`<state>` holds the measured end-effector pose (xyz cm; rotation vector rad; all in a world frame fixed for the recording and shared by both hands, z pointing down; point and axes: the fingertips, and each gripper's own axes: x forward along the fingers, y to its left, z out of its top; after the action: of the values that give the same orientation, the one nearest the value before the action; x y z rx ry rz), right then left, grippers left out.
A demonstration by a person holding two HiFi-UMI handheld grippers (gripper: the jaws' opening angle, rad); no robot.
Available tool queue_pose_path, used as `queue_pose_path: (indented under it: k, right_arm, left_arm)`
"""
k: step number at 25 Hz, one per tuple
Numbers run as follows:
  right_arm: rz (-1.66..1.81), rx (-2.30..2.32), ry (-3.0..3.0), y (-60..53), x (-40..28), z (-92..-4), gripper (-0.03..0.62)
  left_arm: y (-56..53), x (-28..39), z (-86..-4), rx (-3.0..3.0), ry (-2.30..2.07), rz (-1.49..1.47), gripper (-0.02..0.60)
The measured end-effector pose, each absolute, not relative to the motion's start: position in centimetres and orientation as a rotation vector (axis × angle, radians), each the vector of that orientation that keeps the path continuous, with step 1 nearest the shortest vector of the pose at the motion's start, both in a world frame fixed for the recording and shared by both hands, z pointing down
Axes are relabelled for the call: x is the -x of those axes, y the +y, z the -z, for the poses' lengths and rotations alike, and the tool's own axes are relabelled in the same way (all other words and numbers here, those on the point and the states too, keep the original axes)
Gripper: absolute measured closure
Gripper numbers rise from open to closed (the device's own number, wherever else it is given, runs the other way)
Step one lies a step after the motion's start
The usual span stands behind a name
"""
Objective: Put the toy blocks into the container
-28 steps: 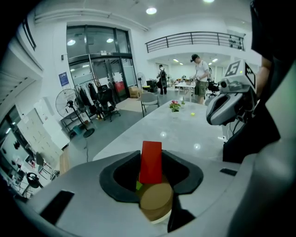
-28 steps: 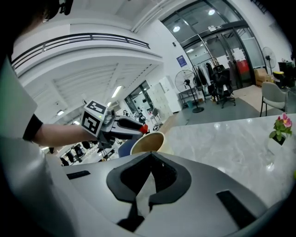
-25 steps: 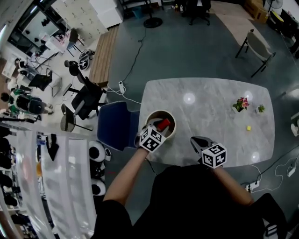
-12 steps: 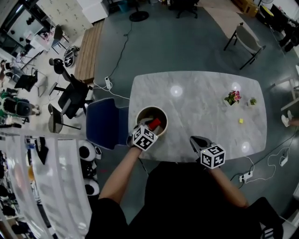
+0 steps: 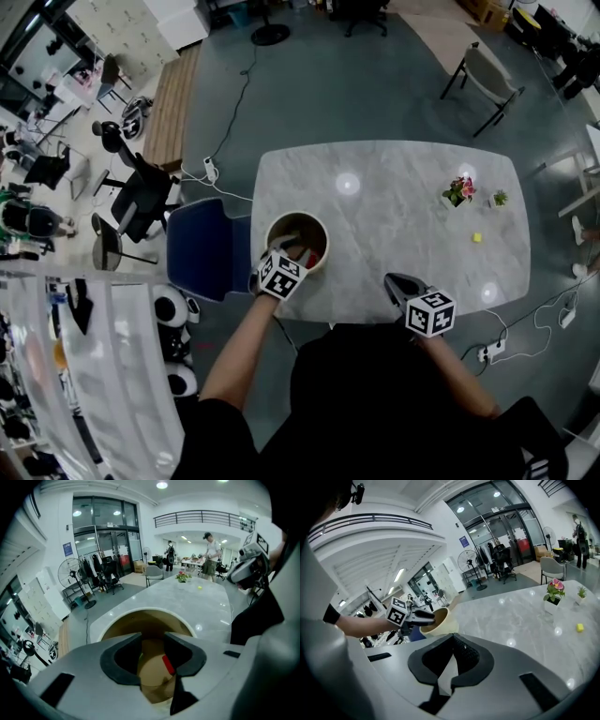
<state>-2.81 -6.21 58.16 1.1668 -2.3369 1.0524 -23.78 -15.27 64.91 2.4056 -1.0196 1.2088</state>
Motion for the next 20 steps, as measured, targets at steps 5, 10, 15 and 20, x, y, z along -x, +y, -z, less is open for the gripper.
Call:
queue_pose_path:
  k: [5, 10, 15, 20]
  right_arm:
    - [-1.044, -1.168, -2.340, -5.4, 2.3, -57.9, 0.594]
    - [-1.047, -1.173, -2.349, -4.6, 0.8, -57.9, 0.594]
    - [-1.000, -1.181, -2.370, -4.8, -1.9, -57.3, 0.594]
    - [-1.002, -1.215, -2.381, -5.1, -4.9, -56.2, 0.594]
  left_arm:
    - [-15.3, 25.4, -64.3, -2.344, -1.101, -1.115, 0.439]
    - [-15.0, 25.3, -63.2, -2.322, -1.150, -1.034, 0.439]
    - [-14.7, 24.0, -61.5, -2.339, -1.196, -0.994, 0.439]
    - [-14.3, 22.1, -58.6, -2.347, -1.270, -0.846, 0.442]
